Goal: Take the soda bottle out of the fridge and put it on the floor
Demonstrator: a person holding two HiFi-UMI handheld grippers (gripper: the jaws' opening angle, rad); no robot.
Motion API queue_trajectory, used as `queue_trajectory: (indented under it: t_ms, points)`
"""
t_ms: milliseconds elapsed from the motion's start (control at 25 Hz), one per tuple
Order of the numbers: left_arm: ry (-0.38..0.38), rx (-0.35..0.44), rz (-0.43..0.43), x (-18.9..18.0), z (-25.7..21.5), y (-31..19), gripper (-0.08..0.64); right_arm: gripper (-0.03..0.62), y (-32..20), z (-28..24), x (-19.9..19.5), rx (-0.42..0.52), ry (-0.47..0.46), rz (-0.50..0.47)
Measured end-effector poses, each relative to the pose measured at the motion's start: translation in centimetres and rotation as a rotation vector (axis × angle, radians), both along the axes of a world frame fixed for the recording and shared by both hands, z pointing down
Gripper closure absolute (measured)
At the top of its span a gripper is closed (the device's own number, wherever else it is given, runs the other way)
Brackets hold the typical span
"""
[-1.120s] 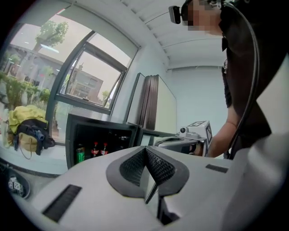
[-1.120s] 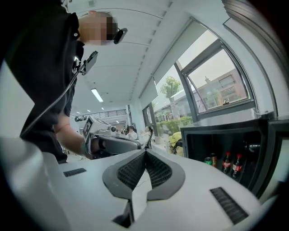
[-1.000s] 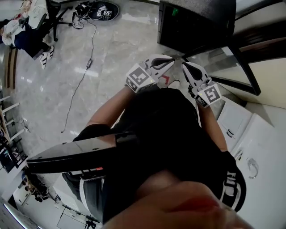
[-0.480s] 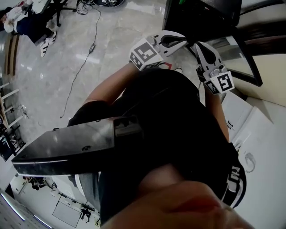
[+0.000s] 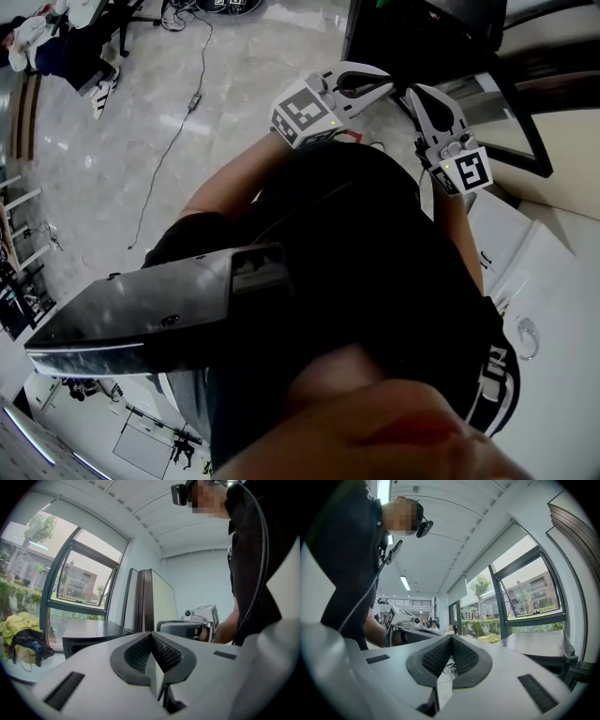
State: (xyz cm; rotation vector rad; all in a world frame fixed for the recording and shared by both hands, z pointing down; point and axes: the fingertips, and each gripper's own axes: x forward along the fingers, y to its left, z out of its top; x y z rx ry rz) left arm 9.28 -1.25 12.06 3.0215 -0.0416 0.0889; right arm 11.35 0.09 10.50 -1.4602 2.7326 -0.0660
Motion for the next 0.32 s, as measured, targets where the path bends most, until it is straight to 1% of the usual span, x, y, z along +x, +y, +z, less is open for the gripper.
queue_trajectory:
  t_ms: [320]
  points:
    - [0.003,0.01,0.004,-0.12,-0.44,0.01,0.56,0.58,0.04,0.91,0.12,0.004,0.054,-0.001]
